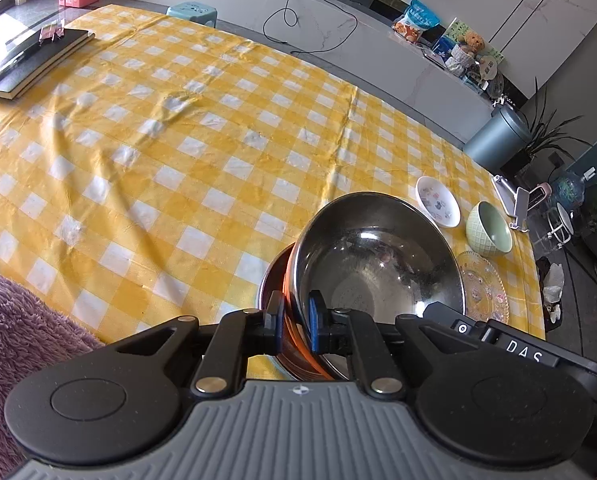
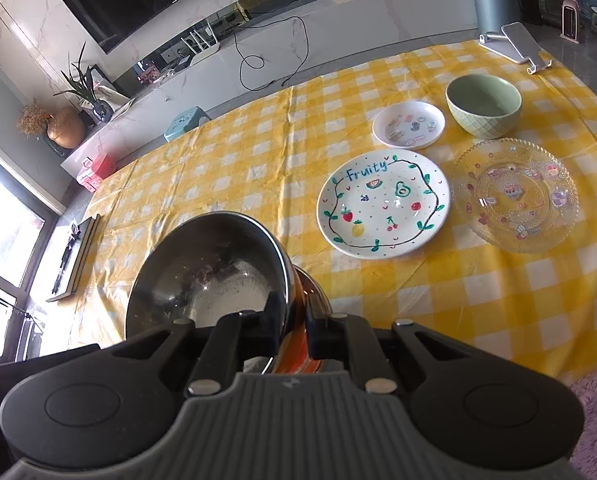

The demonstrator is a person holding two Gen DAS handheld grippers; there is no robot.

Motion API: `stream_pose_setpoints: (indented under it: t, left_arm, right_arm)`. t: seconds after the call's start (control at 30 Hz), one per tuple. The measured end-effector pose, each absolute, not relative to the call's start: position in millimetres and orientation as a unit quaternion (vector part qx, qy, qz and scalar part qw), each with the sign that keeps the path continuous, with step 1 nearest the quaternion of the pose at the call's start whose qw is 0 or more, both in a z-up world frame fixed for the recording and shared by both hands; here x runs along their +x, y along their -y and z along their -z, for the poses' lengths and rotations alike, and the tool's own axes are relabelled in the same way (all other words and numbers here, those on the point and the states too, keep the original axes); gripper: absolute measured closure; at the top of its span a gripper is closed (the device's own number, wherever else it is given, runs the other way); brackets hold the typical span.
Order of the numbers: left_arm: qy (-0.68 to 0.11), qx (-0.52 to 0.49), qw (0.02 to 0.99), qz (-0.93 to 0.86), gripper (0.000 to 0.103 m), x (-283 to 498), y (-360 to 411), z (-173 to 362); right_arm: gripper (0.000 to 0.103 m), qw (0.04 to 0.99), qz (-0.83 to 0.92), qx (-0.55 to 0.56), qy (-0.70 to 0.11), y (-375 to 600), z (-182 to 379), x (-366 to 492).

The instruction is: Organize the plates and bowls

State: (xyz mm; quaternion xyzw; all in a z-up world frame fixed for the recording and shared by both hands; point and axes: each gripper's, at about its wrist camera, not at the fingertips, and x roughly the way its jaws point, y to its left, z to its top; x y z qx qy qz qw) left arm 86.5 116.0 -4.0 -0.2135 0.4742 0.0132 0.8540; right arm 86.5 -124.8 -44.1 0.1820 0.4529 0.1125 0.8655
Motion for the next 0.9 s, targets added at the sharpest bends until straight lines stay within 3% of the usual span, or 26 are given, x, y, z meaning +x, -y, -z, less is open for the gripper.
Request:
stream_pose_setpoints:
  t: [0.9]
  left_arm:
    - [-0.504,-0.220,0.835,-0.013,0.089,91.6,-119.6,28.1]
  right_arm:
    - [0.092,0.855,-0.099,0.172,-0.479,118.6,64.2,96.0]
